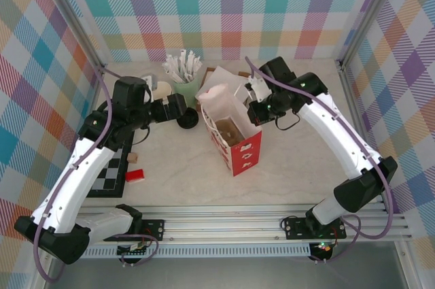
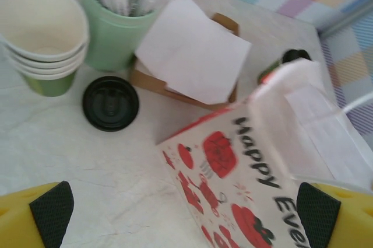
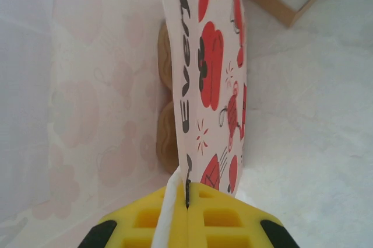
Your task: Pack the takeout coffee
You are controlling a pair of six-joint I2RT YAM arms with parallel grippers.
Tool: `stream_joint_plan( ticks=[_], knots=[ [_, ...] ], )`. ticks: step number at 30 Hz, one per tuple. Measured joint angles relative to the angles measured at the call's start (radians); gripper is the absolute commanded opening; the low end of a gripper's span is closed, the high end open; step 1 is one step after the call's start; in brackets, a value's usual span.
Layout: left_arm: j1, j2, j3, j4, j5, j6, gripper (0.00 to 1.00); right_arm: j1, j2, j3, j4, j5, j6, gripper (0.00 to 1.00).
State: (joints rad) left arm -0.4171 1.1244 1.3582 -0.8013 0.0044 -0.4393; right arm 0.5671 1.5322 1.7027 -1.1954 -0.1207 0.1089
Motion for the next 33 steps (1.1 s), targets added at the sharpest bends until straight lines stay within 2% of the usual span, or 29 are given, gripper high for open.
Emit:
stream_joint_plan(
  ticks=[7, 15, 21, 23, 25, 27, 33],
  knots=[
    [0.001, 0.0, -0.027, 0.0, -0.093, -0.039, 1.0, 0.011, 0.01, -0.023, 0.04, -0.023, 0.031, 0.0],
    [0.001, -0.001, -0.045, 0.0, -0.12, -0.043, 1.0, 0.011, 0.035, -0.023, 0.103, -0.049, -0.04, 0.0],
    [0.001, -0.026, -0.081, 0.025, -0.133, -0.04, 1.0, 0.011, 0.089, 0.034, 0.104, -0.039, -0.041, 0.08],
    [0.001, -0.034, -0.093, 0.027, -0.14, -0.039, 1.0, 0.011, 0.091, 0.039, 0.102, -0.032, -0.034, 0.2],
    [0.001, -0.035, -0.095, 0.027, -0.148, -0.04, 1.0, 0.011, 0.09, 0.047, 0.103, -0.023, -0.021, 0.41],
    [0.001, -0.035, -0.095, 0.03, -0.156, -0.04, 1.0, 0.011, 0.082, 0.048, 0.102, -0.018, -0.011, 0.56],
    [0.001, -0.038, -0.107, 0.046, -0.21, -0.063, 1.0, 0.011, -0.016, 0.05, 0.08, -0.018, -0.008, 0.86]
  ],
)
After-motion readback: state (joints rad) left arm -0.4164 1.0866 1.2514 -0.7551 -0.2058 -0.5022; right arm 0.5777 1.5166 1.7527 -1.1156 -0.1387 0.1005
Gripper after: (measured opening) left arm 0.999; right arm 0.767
